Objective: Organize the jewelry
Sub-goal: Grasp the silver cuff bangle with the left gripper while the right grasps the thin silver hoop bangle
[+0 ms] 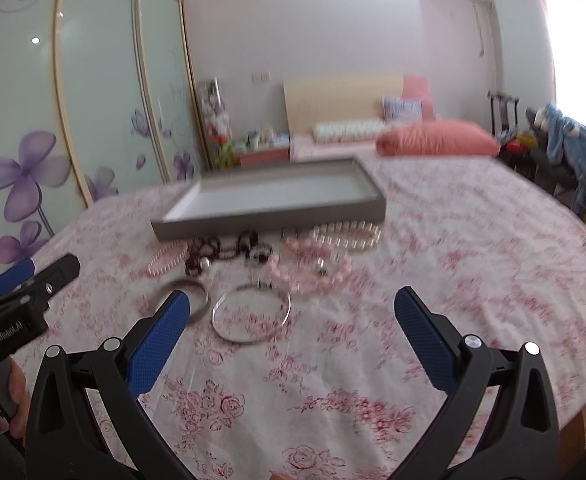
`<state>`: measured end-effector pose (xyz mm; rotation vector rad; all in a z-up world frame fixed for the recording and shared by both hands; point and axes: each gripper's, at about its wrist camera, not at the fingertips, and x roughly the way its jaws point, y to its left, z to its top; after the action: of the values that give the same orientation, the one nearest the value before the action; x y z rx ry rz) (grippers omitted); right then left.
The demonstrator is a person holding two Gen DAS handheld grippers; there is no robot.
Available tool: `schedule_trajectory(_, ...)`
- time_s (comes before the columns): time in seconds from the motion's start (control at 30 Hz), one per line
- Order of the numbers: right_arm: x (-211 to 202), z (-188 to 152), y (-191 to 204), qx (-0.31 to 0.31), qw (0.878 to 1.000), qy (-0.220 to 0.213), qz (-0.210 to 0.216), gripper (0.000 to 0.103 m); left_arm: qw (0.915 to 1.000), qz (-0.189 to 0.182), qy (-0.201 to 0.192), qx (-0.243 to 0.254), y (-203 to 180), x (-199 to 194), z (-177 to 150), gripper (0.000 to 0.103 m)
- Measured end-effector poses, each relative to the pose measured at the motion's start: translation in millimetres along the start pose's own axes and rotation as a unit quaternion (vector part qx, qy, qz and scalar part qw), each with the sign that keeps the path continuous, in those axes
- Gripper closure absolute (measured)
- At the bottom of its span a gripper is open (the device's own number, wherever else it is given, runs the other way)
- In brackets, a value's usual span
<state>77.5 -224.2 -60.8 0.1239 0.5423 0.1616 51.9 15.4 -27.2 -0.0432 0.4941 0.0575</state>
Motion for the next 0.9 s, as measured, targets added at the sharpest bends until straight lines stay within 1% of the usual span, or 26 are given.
schedule_trajectory(0.07, 10.4, 0.7, 1.1, 0.002, 1.000, 0.028, 0.005, 0.002, 0.9998, -0.002, 0.020, -0.005, 3.6, 11.0, 4.3, 0.004)
schedule_trajectory(0.1, 17.7, 0.4, 2.9, 0.002, 0.999, 0.050, 0.008, 0.002, 0.9995, -0.004, 0.029, -0.009, 5.5, 16.3, 6.1, 0.004)
schedule_trajectory(0.23, 42.2, 0.1, 14.6, -0.015, 0.993, 0.119, 0.010, 0.002, 0.9976, -0.020, 0.062, -0.023, 13.2, 34.5, 12.9, 0.004)
schedule_trajectory(0.37, 55.1, -0.4, 33.1, -0.052, 0.986, 0.156, -0.005, 0.002, 0.9955, -0.036, 0.080, -0.036, 21.4, 46.3, 17.9, 0.004)
schedule_trajectory(0.4, 56.8, 0.5, 36.1, -0.058, 0.985, 0.161, -0.009, 0.002, 0.9951, -0.040, 0.081, -0.039, 23.7, 48.1, 19.0, 0.004)
schedule_trajectory(0.47, 61.9, 0.2, 42.7, -0.069, 0.983, 0.169, -0.018, 0.006, 0.9943, -0.045, 0.085, -0.046, 27.0, 51.1, 20.6, 0.004)
schedule_trajectory(0.5, 65.0, 0.0, 45.9, -0.072, 0.981, 0.176, -0.025, 0.011, 0.9939, -0.047, 0.087, -0.048, 28.5, 52.4, 21.1, 0.004)
schedule_trajectory(0.57, 70.3, 0.6, 47.2, -0.065, 0.981, 0.183, -0.021, 0.014, 0.9935, -0.048, 0.090, -0.049, 29.7, 55.7, 21.8, 0.004)
schedule_trajectory(0.73, 74.0, 4.9, 49.4, -0.061, 0.981, 0.180, -0.029, 0.017, 0.9925, -0.053, 0.099, -0.050, 28.2, 62.7, 23.7, 0.004)
schedule_trajectory(0.77, 73.6, 5.1, 49.5, -0.062, 0.982, 0.176, -0.026, 0.020, 0.9922, -0.054, 0.102, -0.049, 26.6, 64.0, 23.9, 0.004)
schedule_trajectory(0.8, 74.5, 5.6, 48.2, -0.065, 0.983, 0.171, -0.023, 0.028, 0.9917, -0.056, 0.105, -0.047, 24.6, 65.9, 23.9, 0.004)
schedule_trajectory(0.9, 74.0, 6.6, 46.2, -0.069, 0.983, 0.169, -0.015, 0.029, 0.9902, -0.064, 0.117, -0.041, 16.9, 69.7, 22.8, 0.004)
